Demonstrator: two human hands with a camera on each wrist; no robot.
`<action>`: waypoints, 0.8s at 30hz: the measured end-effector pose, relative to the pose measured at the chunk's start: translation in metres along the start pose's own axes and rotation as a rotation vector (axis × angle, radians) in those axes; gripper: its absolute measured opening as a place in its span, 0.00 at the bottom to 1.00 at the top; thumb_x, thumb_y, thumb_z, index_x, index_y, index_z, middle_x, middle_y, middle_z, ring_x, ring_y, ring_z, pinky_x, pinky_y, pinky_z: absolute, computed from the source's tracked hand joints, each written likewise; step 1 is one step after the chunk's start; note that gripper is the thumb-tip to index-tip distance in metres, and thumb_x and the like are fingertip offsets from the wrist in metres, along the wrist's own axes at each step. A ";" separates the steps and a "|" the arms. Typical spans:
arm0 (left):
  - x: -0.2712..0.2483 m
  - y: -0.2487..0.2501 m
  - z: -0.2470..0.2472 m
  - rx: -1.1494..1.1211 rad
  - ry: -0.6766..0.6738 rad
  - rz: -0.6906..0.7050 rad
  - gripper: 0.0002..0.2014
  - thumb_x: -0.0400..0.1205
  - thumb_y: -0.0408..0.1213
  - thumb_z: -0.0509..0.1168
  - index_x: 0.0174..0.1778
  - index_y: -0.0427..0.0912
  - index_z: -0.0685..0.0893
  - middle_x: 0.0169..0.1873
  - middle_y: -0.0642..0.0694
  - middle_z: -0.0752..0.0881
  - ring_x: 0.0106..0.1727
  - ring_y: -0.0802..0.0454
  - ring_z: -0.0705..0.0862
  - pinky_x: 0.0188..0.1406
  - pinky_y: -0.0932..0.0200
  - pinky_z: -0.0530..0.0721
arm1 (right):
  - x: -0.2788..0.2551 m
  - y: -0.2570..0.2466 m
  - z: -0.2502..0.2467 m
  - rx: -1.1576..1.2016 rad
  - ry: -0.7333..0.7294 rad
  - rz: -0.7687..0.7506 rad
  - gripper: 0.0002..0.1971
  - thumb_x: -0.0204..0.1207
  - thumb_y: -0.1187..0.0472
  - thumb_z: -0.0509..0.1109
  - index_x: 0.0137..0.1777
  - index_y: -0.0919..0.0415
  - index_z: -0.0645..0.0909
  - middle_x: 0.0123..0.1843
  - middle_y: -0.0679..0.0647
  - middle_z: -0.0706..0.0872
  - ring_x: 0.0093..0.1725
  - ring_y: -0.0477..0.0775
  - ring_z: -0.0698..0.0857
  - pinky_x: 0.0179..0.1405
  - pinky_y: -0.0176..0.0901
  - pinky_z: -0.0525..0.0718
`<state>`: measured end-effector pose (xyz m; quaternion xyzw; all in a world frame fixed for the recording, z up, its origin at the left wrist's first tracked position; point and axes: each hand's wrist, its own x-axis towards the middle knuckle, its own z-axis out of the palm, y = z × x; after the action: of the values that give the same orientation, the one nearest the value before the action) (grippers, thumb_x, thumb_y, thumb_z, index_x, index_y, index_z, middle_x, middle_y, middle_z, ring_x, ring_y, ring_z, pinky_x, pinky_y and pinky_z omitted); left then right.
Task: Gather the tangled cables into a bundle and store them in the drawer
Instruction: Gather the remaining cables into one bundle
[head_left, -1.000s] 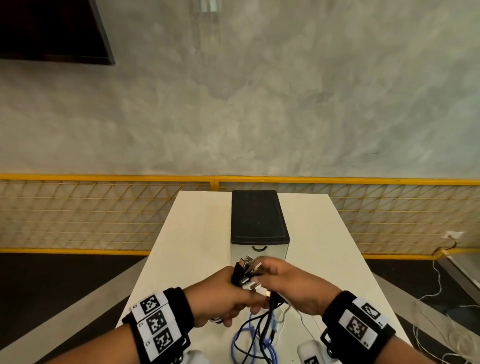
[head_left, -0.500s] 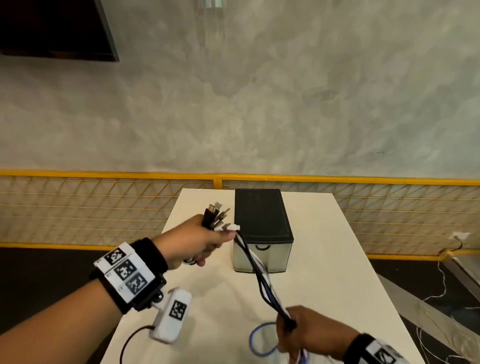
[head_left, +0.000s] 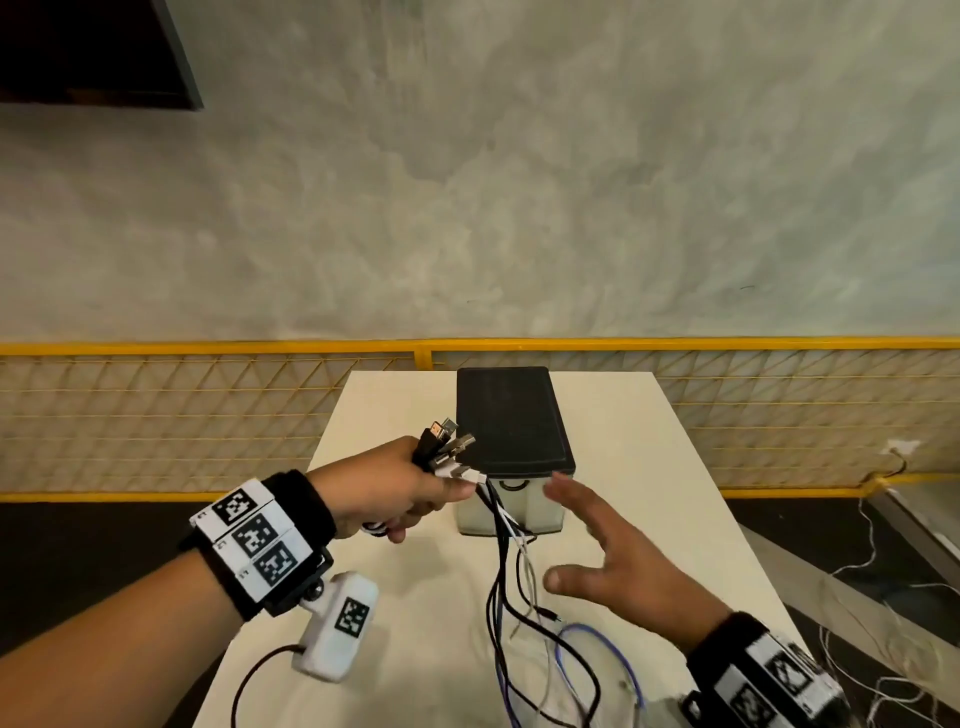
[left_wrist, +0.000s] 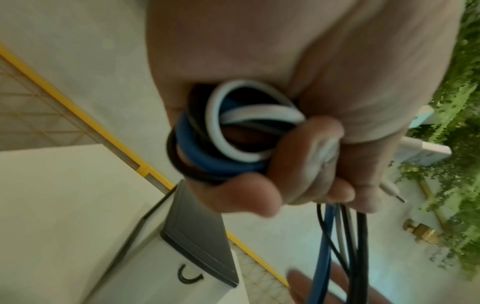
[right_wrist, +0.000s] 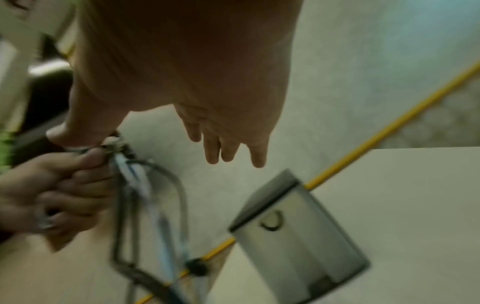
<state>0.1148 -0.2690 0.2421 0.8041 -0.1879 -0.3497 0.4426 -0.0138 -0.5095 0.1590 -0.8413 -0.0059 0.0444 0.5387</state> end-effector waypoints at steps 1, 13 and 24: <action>0.000 0.003 0.004 -0.010 -0.015 0.010 0.15 0.82 0.41 0.70 0.33 0.44 0.74 0.21 0.50 0.69 0.18 0.55 0.64 0.22 0.59 0.70 | 0.007 -0.017 0.010 -0.018 -0.041 -0.036 0.45 0.60 0.37 0.80 0.78 0.33 0.63 0.75 0.26 0.72 0.75 0.25 0.67 0.75 0.29 0.65; 0.009 -0.018 0.047 -0.340 0.062 -0.041 0.14 0.85 0.44 0.65 0.35 0.45 0.74 0.20 0.50 0.66 0.18 0.55 0.63 0.20 0.62 0.68 | 0.040 -0.040 0.050 0.473 0.373 0.046 0.08 0.85 0.58 0.63 0.48 0.55 0.82 0.25 0.47 0.73 0.24 0.47 0.68 0.25 0.41 0.65; 0.025 -0.009 0.085 -0.689 0.202 0.049 0.13 0.81 0.50 0.69 0.33 0.50 0.87 0.29 0.47 0.81 0.25 0.53 0.78 0.26 0.59 0.77 | 0.044 -0.039 0.074 0.488 0.316 0.084 0.43 0.64 0.18 0.51 0.73 0.42 0.74 0.66 0.52 0.81 0.65 0.49 0.83 0.65 0.54 0.84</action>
<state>0.0699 -0.3286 0.1935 0.6333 -0.0338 -0.3006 0.7123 0.0256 -0.4238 0.1610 -0.6828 0.1239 -0.0648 0.7171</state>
